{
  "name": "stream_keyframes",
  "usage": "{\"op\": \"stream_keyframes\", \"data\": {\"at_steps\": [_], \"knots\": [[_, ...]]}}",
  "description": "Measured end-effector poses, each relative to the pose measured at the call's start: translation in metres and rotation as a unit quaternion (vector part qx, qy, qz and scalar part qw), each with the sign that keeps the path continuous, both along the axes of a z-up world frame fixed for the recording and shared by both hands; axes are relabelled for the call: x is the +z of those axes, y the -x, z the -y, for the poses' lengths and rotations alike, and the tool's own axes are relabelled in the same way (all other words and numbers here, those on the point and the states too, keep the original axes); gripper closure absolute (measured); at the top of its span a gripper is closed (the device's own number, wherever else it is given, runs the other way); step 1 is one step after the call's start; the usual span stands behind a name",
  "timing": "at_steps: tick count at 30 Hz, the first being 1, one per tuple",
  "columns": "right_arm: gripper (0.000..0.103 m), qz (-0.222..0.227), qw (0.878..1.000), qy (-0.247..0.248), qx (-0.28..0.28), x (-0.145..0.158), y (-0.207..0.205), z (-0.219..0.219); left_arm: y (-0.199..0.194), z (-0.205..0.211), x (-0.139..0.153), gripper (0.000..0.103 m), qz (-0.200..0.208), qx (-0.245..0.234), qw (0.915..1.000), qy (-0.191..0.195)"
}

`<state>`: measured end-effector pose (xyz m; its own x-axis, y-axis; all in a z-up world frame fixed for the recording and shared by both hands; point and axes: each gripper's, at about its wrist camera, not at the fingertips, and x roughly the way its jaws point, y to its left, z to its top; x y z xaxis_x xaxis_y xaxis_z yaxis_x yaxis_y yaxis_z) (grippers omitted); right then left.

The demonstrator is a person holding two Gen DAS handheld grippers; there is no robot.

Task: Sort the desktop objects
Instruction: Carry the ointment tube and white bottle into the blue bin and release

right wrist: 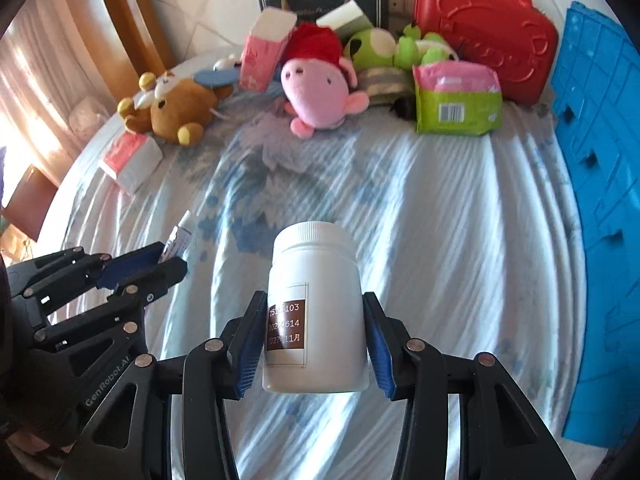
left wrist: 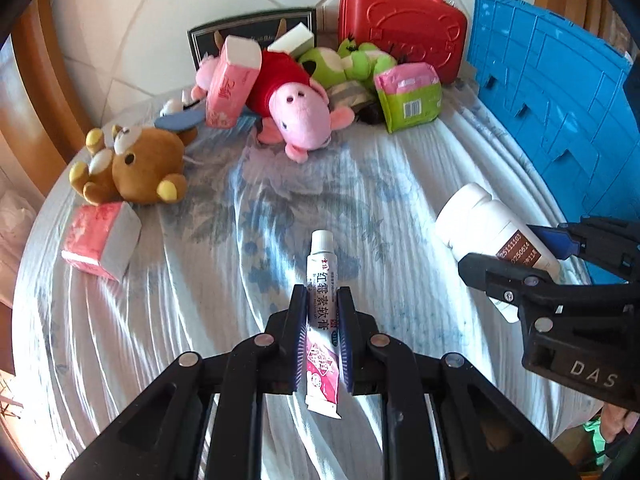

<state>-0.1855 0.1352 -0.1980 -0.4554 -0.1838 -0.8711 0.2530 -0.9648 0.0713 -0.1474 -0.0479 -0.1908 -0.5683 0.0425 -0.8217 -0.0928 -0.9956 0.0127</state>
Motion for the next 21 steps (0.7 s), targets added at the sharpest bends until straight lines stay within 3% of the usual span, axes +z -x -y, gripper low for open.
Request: {"op": "stream_keyframes", "data": {"at_steps": [10,21], "knots": [[0.057,-0.164,0.985,0.024,-0.044,0.123,-0.021,-0.043,0.005,-0.059,0.098,0.088,-0.126,-0.045,0.991,0.003],[0.057,-0.297,0.943,-0.004,-0.147,0.221,-0.077,-0.158,0.018,-0.197,0.183,0.088,-0.223,-0.14,0.9645,-0.023]]}}
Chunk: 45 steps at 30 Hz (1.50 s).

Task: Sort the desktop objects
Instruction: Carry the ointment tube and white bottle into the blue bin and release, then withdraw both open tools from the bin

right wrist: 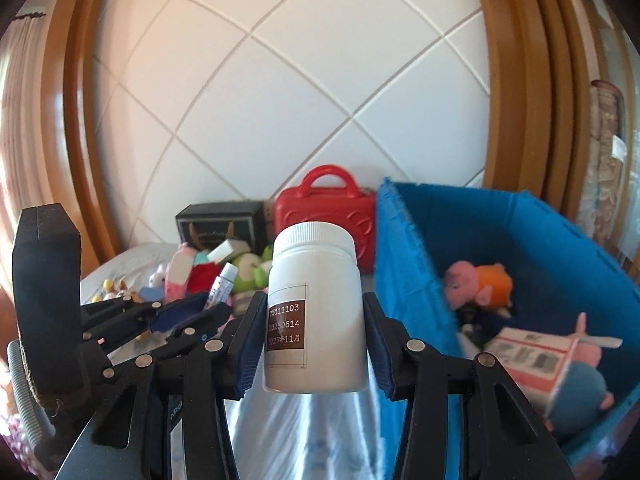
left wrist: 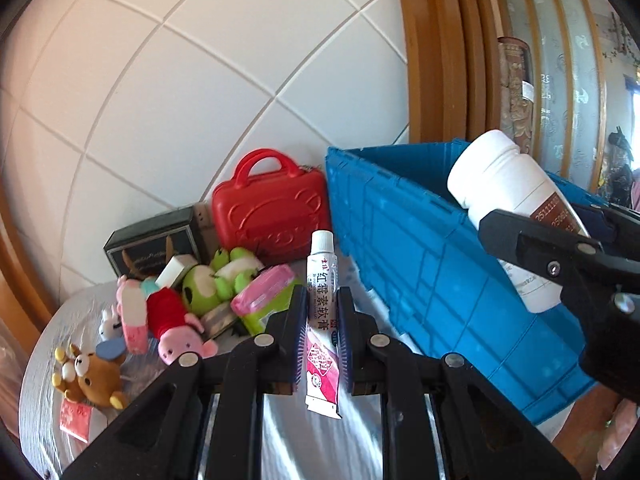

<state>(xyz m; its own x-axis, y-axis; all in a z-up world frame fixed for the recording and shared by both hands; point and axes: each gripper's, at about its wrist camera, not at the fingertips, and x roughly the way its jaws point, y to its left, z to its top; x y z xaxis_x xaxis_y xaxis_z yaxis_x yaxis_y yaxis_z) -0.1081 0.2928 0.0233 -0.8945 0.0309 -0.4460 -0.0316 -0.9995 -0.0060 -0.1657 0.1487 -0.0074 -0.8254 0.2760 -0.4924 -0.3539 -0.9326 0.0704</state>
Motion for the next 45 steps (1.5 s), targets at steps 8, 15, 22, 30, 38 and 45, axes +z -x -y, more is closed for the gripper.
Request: {"op": "stream_keyframes", "data": {"at_steps": [8,15,22,30,38,45], "knots": [[0.057,-0.03,0.994,0.001,-0.109,0.027,-0.031,-0.115,0.0,-0.102,0.027,0.088,-0.017,-0.063,0.9979,-0.003],[0.057,-0.007,0.987,0.008,-0.16,0.011,-0.043,-0.185,0.001,-0.177,0.026,0.088,0.031,-0.098,0.9943,0.027],[0.057,0.02,0.983,0.015,-0.184,-0.005,-0.05,-0.222,0.001,-0.2,0.028,0.088,0.052,-0.113,0.9919,0.027],[0.005,0.028,0.978,0.008,-0.208,-0.012,-0.053,-0.233,0.0,-0.202,0.026,0.07,0.055,-0.117,0.991,0.033],[0.0,0.033,0.972,0.011,-0.231,-0.004,-0.067,-0.228,-0.015,-0.152,0.036,0.005,0.01,-0.084,0.9964,-0.008],[0.0,0.019,0.977,-0.008,-0.21,0.009,-0.088,-0.182,-0.046,-0.085,0.062,0.001,-0.047,-0.067,0.9945,-0.066]]}}
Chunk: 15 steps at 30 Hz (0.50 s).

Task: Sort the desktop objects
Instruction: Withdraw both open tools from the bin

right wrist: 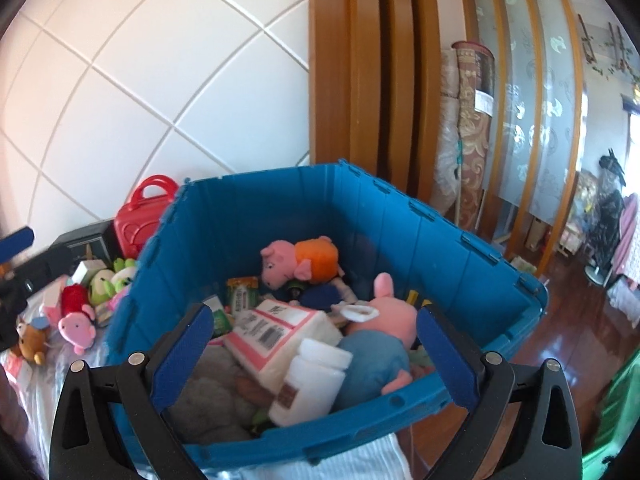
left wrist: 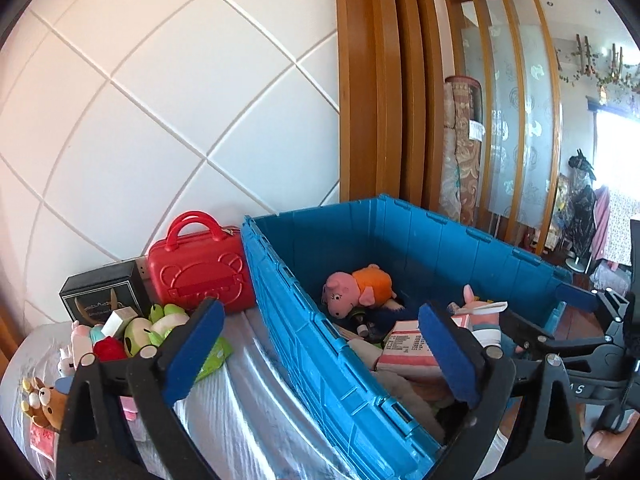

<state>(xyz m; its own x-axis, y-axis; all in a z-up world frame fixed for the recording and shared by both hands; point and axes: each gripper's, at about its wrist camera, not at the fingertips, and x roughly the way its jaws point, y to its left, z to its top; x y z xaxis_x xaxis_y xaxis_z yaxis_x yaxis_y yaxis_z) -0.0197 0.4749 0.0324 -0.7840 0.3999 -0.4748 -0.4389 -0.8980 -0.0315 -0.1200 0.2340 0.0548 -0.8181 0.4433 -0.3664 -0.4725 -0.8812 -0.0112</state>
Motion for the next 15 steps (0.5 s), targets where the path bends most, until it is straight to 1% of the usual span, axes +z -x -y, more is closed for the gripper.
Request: {"op": "stream_keyframes", "data": {"at_steps": [2,4,8,13,15], "knots": [[0.0,-0.006,1.0,-0.003,0.007,0.005,-0.007,0.017,-0.004,0.017,0.006,0.0,0.005,-0.001,0.9999,-0.013],[0.0,-0.012,1.0,0.001,0.015,0.011,-0.013,0.033,-0.006,0.028,0.009,0.0,0.013,0.002,0.9999,-0.01],[0.0,-0.01,1.0,0.012,0.023,0.018,-0.021,0.061,-0.007,0.045,0.006,0.0,0.047,0.022,0.9985,0.02],[0.0,0.011,1.0,0.016,0.018,0.02,-0.025,0.09,-0.018,0.063,0.002,0.0,0.065,0.036,0.9961,0.048],[0.0,0.018,1.0,0.017,0.012,0.02,-0.025,0.098,-0.023,0.069,0.001,0.0,0.07,0.035,0.9956,0.05]]}}
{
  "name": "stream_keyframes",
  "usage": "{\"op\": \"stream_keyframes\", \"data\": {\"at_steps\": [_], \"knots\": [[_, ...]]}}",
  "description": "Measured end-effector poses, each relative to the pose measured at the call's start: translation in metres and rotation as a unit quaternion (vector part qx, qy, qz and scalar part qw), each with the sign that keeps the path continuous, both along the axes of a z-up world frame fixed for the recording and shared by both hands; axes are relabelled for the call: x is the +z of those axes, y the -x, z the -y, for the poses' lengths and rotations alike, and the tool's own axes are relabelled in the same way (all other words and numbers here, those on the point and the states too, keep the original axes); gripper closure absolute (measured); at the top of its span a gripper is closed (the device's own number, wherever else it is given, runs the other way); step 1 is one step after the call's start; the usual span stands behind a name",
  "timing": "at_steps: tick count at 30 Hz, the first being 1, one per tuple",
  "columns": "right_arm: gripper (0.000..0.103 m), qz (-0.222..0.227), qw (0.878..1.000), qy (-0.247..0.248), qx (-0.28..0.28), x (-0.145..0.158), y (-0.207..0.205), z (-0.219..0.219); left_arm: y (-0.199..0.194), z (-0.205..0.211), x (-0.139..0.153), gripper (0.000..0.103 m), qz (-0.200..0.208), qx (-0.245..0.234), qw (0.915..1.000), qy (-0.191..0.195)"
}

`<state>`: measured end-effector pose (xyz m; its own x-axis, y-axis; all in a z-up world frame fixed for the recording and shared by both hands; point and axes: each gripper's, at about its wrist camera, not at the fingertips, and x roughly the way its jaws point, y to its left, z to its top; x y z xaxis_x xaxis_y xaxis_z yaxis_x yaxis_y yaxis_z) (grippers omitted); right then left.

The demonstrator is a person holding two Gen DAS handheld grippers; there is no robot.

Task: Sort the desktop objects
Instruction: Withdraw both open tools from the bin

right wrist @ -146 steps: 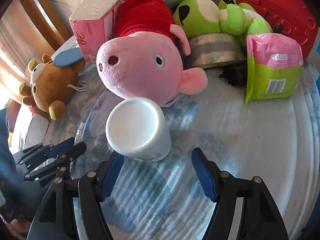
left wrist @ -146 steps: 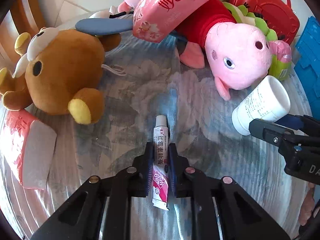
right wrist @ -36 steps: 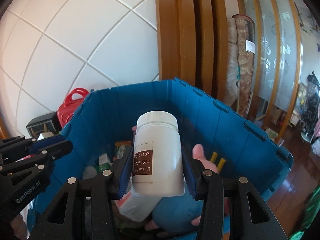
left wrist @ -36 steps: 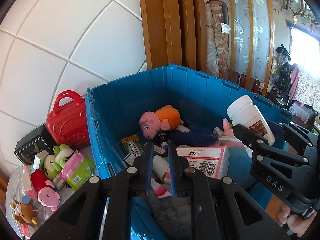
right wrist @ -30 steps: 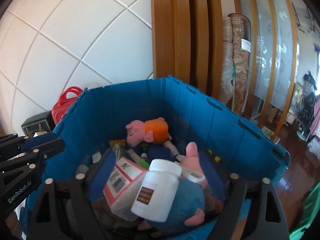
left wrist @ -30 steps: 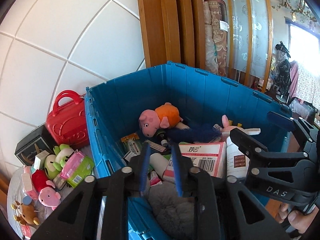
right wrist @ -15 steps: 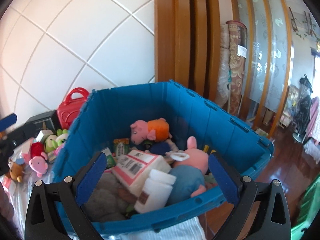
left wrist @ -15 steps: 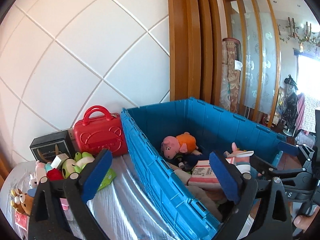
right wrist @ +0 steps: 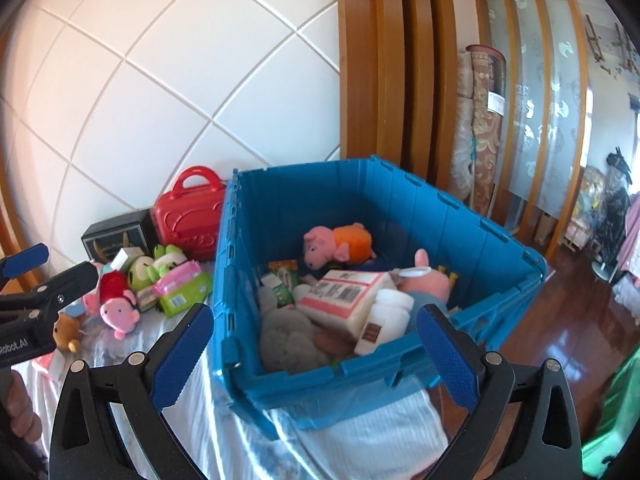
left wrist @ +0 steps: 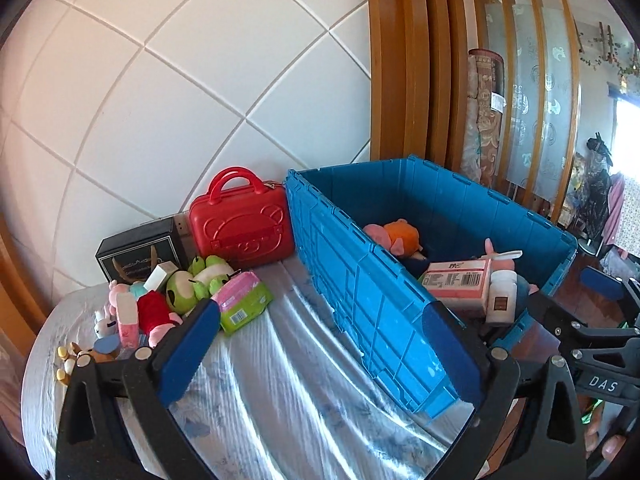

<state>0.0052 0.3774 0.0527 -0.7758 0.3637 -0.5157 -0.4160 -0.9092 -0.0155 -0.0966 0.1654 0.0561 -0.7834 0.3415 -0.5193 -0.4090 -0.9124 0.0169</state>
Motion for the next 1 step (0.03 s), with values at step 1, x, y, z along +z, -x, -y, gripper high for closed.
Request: {"op": "stream_keyframes", "data": {"at_steps": [1], "knots": [[0.0,0.002,1.0,0.001,-0.004,0.0,-0.0011,0.0033,-0.0013,0.0024,0.0001,0.0,0.002,-0.003,1.0,-0.001]]}}
